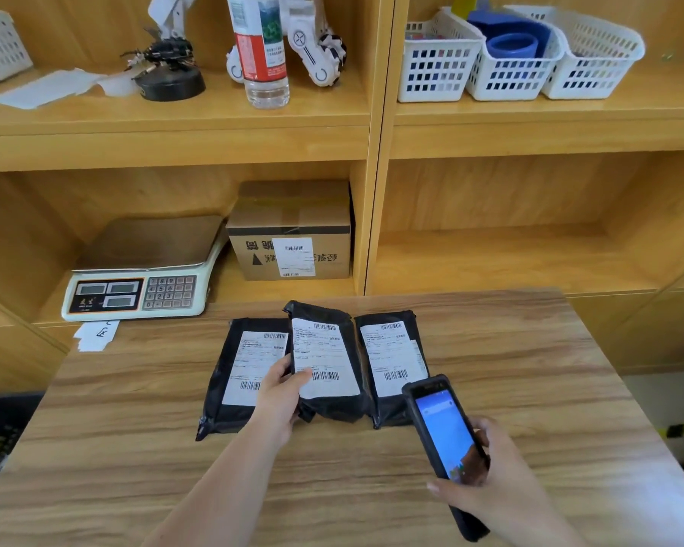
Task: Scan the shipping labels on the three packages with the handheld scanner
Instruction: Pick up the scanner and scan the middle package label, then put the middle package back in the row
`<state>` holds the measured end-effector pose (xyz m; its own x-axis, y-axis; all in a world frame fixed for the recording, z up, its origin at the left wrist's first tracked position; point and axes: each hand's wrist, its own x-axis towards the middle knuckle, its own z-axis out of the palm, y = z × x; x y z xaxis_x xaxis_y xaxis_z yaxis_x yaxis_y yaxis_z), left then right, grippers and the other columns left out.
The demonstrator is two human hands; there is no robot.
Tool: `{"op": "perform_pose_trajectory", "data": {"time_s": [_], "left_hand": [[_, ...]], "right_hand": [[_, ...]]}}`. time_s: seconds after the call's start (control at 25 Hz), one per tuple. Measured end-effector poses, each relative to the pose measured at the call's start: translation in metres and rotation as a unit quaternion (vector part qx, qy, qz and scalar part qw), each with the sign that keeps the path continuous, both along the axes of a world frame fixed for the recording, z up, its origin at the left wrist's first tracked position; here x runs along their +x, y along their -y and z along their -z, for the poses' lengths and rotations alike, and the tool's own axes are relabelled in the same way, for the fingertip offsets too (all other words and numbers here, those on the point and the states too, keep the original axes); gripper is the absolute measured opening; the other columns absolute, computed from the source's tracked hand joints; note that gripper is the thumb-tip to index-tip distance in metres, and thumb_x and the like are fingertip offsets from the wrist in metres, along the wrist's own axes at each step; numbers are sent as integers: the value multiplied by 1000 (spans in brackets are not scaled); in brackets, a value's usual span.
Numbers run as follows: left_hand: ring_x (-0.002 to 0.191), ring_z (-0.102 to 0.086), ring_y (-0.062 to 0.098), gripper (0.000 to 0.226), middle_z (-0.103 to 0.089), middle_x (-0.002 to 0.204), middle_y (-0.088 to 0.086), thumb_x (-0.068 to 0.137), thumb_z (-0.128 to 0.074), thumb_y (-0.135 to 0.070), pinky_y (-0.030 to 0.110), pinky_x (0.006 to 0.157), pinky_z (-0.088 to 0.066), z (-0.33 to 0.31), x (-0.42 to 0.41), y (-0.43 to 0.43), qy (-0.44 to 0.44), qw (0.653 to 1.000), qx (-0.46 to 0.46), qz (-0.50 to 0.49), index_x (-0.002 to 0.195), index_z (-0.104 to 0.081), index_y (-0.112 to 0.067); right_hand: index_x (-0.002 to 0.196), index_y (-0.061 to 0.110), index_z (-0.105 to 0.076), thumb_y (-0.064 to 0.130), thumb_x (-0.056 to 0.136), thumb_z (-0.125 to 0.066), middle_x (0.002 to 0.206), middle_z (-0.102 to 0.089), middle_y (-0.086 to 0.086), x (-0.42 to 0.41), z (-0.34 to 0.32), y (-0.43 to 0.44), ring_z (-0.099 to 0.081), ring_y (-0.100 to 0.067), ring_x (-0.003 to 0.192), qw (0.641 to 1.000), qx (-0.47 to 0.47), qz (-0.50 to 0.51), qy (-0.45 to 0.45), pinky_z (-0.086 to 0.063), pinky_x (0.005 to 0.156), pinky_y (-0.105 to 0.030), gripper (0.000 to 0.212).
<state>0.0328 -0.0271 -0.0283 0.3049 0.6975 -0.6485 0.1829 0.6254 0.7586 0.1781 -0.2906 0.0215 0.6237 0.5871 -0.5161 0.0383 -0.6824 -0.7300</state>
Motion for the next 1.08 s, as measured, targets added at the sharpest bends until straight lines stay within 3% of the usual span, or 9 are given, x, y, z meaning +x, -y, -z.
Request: {"op": "perform_pose_trajectory", "data": {"time_s": [0.16,0.28,0.36,0.44,0.52,0.64,0.76,0.88,1.08], "left_hand": [[111,-67,25,43,-75,113,-2,90,-67,-16,53,105,-46,24,10,-12,-31,999,8,41,131,-61,-28],[109,-67,24,43,-75,111,-3,91,-66,-13,53,105,-46,35,14,-16,-45,998,2,53,132,-60,-27],[107,-68,22,42,-74,110,-3,92,-64,-9,51,103,-48,40,16,-18,-40,997,0,66,130,-58,-27],[108,-67,21,46,-73,114,-3,93,-63,-9,48,102,-49,46,18,-20,-45,995,4,88,136,-55,-24],[110,-65,18,50,-71,120,-4,94,-62,-13,44,101,-50,51,19,-22,-70,990,24,123,141,-51,-22],[101,-63,13,51,-66,122,-8,96,-57,-18,31,83,-52,52,20,-23,-128,974,75,171,145,-47,-24],[83,-57,4,46,-62,113,-8,95,-55,-15,26,67,-46,50,23,-24,-164,961,101,198,140,-50,-24],[80,-55,6,44,-62,112,-7,92,-59,-14,28,68,-46,51,24,-27,-179,954,102,218,135,-51,-23],[107,-60,21,67,-66,126,0,83,-70,-3,33,87,-44,50,20,-35,-145,966,77,200,144,-46,-18]], "right_hand": [[142,18,-49,22,52,-112,127,-59,-6,4,9,-1,-69,-26,98,1000,-7,6,-19,-52,95,-37,110],[138,23,-47,72,3,-105,123,-59,-2,5,8,-2,-72,-31,101,999,-15,20,-25,-61,101,-47,155],[134,27,-46,83,-11,-93,125,-59,-3,4,14,-2,-71,-34,111,999,-11,30,-19,-60,111,-53,162],[131,29,-47,74,-4,-101,126,-60,-3,3,10,-4,-70,-33,110,999,-18,28,-25,-59,110,-51,152],[135,23,-51,39,32,-117,124,-61,-6,0,8,-6,-71,-28,98,999,-22,33,-37,-60,105,-50,123],[137,18,-52,24,44,-116,116,-61,-7,2,20,-3,-71,-23,81,998,-22,44,-33,-61,88,-39,113],[133,21,-50,-1,64,-106,120,-60,-11,5,34,-3,-66,-26,86,998,-4,56,-29,-56,76,-28,92],[132,21,-50,-7,67,-103,118,-60,-11,5,41,-4,-66,-25,84,998,9,60,-25,-60,65,-21,88],[134,20,-46,-7,70,-101,125,-58,-13,6,39,-9,-66,-19,83,996,16,78,-37,-56,60,0,88]]}}
